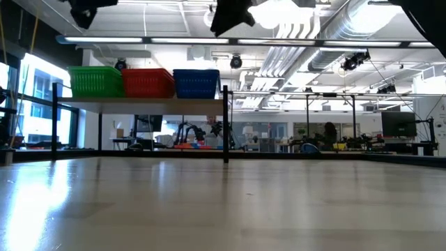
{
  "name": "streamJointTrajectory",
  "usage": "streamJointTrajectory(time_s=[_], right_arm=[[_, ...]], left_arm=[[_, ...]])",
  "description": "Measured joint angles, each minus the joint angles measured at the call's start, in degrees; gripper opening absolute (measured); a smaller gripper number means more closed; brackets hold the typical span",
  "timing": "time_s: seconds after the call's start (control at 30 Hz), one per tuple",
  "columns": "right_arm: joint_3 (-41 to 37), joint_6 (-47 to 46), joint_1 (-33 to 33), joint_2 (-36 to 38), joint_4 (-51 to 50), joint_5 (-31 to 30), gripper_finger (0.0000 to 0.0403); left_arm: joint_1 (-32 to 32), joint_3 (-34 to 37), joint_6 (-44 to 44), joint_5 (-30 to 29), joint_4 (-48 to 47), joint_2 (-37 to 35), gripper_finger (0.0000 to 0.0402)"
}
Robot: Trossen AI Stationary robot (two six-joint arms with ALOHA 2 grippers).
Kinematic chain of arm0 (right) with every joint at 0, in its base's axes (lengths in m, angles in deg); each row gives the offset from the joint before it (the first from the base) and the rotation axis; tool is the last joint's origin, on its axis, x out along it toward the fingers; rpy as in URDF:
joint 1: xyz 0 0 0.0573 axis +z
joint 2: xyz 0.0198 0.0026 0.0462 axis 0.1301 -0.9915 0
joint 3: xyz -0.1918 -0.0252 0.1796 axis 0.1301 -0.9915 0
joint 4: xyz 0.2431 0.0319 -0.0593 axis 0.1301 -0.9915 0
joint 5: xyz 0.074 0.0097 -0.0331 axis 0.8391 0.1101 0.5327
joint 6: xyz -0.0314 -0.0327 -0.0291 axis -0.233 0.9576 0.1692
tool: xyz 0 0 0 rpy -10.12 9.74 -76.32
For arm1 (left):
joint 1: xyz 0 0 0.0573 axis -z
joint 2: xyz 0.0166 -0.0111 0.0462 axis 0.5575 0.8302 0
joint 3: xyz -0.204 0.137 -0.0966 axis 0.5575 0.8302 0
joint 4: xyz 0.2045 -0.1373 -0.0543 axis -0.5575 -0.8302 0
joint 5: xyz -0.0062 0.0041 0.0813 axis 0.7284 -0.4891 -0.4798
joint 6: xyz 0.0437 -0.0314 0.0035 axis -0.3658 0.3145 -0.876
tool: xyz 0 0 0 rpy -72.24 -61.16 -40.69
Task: Stack baskets on shelf by color
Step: Return to Home Position
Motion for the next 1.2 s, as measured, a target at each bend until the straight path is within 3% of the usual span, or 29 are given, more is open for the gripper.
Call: streamJointTrajectory(time_s=[0.5,0.73,0.97,1.2], right_arm=[[0.0,-2.9,5.9,3.4,-1.2,-6.0,0.0087],[0.0,-7.0,6.9,6.0,-7.3,-11.2,0.0087],[0.0,-6.6,7.4,8.3,-9.8,-12.2,0.0087],[-0.2,-4.4,4.5,10.7,-13.3,-13.9,0.0087]], left_arm=[[4.5,21.7,5.4,-2.4,8.8,-26.3,0.0062],[5.8,28.6,5.4,0.9,17.8,-26.4,0.0062],[9.7,34.9,8.4,0.4,23.7,-26.2,0.0062],[15.0,36.4,8.9,-2.6,25.8,-26.3,0.0062]])
